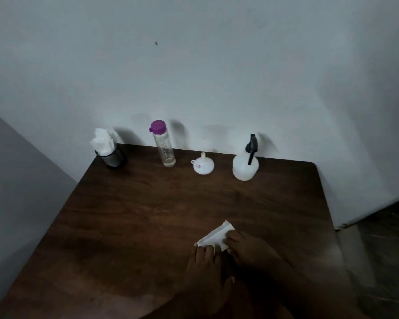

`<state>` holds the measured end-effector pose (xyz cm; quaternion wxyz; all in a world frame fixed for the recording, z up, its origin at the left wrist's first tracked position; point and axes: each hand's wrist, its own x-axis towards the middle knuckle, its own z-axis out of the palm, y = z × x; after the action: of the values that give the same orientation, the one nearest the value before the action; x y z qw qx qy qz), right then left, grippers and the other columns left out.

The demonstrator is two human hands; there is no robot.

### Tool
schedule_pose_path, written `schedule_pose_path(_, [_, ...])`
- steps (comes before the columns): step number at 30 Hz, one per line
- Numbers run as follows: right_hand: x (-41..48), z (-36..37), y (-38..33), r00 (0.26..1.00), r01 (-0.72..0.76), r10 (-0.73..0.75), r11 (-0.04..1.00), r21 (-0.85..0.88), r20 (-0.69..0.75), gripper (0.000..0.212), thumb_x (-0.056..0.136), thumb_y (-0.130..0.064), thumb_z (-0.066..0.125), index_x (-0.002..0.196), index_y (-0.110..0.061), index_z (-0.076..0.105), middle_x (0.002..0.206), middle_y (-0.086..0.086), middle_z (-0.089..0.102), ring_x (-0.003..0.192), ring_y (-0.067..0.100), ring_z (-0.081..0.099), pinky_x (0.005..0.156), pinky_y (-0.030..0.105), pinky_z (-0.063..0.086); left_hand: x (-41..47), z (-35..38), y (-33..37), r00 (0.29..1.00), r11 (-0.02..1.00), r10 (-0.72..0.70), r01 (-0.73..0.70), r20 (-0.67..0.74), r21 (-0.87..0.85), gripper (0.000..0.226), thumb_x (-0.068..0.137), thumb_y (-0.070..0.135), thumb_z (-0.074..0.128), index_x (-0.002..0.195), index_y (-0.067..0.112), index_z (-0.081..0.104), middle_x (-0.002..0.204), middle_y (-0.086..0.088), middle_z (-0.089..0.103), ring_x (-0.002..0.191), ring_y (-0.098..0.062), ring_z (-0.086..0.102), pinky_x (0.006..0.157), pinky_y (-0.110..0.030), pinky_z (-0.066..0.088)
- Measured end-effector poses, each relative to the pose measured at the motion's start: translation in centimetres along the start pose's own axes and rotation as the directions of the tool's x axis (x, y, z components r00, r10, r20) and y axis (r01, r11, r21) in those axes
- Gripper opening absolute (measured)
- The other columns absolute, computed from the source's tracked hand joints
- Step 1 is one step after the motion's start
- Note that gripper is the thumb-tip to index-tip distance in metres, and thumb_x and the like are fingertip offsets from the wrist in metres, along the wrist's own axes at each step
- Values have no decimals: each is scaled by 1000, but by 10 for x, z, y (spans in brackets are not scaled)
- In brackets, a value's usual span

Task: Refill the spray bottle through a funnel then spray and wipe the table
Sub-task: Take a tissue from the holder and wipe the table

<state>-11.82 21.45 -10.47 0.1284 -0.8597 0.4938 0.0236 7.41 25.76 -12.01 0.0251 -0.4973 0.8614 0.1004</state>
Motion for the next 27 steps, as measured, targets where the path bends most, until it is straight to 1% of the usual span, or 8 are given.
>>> schedule_pose_path(2, [-15,4,11,987,-80,69,994,70,144,66,103,-47,8,142,-10,46,150,11,41,137,23,41,112,33,33,7,1,14,999,1000,13,-13,29,-1,73,79,70,54,127,18,68,118,-5,71,106,-25,71,95,-47,58])
schedule_pose_path(5, [-39,6,26,989,-134,127,985,108,71,87,97,-57,-5,129,-7,60,134,15,58,121,29,58,100,39,49,14,3,35,997,998,60,-60,46,1,72,81,69,53,130,17,67,121,-6,71,110,-27,70,96,-47,57])
schedule_pose_path(9, [-65,2,35,975,-223,218,963,149,51,55,106,-41,17,138,-10,50,145,8,46,133,21,46,110,29,34,24,6,54,990,994,95,-99,100,40,73,84,68,50,133,17,65,130,-10,68,120,-33,66,101,-49,53])
schedule_pose_path(13, [-87,1,34,962,-273,265,949,159,72,100,89,-66,-14,132,-11,57,138,11,54,124,24,55,102,31,44,31,8,64,978,982,174,-181,111,52,70,85,67,48,133,19,65,132,-13,67,124,-33,64,106,-48,45])
schedule_pose_path(16, [-96,13,28,950,-312,313,939,146,20,69,102,-54,8,136,-13,51,139,4,49,124,20,53,101,28,45,35,9,57,959,961,261,-269,107,71,69,93,64,41,146,20,50,148,-17,52,139,-37,49,117,-53,19])
schedule_pose_path(19, [-100,13,11,904,-406,371,901,155,213,83,91,-64,-5,146,-17,37,149,4,38,131,18,43,107,31,38,39,1,47,918,932,340,-358,203,59,72,100,62,30,159,23,17,166,-18,15,155,-37,10,122,-50,-8])
schedule_pose_path(24, [-95,21,-11,881,-448,421,889,92,216,60,97,-55,11,138,-25,42,142,-1,42,123,14,47,102,30,41,43,-7,26,861,873,440,-477,254,103,70,101,61,30,159,22,20,167,-18,13,156,-36,6,120,-47,-12])
schedule_pose_path(27, [-88,28,-26,872,-459,432,884,81,230,40,97,-47,33,118,-26,60,119,-3,58,98,14,60,79,32,54,41,-10,8,811,819,504,-558,297,133,68,103,60,28,159,22,21,167,-18,13,156,-36,6,119,-47,-15])
